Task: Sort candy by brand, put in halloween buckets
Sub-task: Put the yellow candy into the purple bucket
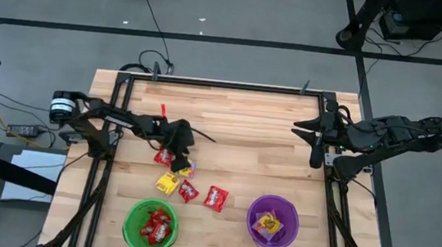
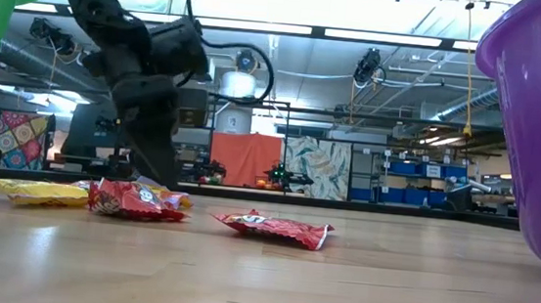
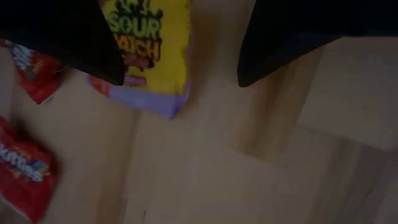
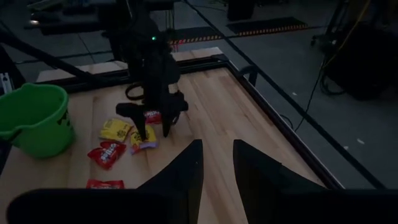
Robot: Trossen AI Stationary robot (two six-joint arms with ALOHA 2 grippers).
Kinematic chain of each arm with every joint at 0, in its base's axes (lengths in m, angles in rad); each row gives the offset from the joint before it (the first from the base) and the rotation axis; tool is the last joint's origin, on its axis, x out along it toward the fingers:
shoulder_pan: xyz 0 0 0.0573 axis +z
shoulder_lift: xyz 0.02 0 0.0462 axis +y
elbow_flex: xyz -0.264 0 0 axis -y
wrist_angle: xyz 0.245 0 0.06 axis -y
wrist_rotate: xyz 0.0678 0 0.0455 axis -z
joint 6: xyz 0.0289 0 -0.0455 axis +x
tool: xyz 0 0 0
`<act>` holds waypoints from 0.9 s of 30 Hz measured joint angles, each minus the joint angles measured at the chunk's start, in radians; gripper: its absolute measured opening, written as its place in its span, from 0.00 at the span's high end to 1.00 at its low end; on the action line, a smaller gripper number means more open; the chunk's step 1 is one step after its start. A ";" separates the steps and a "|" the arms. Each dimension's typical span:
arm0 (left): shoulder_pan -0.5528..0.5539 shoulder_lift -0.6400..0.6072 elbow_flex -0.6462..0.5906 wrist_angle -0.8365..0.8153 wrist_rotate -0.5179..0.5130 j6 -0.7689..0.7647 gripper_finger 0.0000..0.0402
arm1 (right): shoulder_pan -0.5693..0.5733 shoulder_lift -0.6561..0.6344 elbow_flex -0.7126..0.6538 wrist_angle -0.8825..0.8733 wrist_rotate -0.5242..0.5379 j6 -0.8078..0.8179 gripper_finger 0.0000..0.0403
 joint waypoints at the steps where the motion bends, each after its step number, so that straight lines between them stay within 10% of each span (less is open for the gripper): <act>1: -0.002 0.016 0.004 0.008 0.007 -0.001 0.21 | 0.000 0.000 0.000 0.000 0.000 -0.008 0.75; 13: 0.003 0.048 0.004 0.007 0.100 -0.044 0.36 | 0.000 -0.001 0.000 0.001 0.017 -0.035 0.75; 27: 0.026 0.051 -0.001 -0.027 0.139 -0.053 0.91 | 0.000 0.000 0.000 0.002 0.039 -0.053 0.75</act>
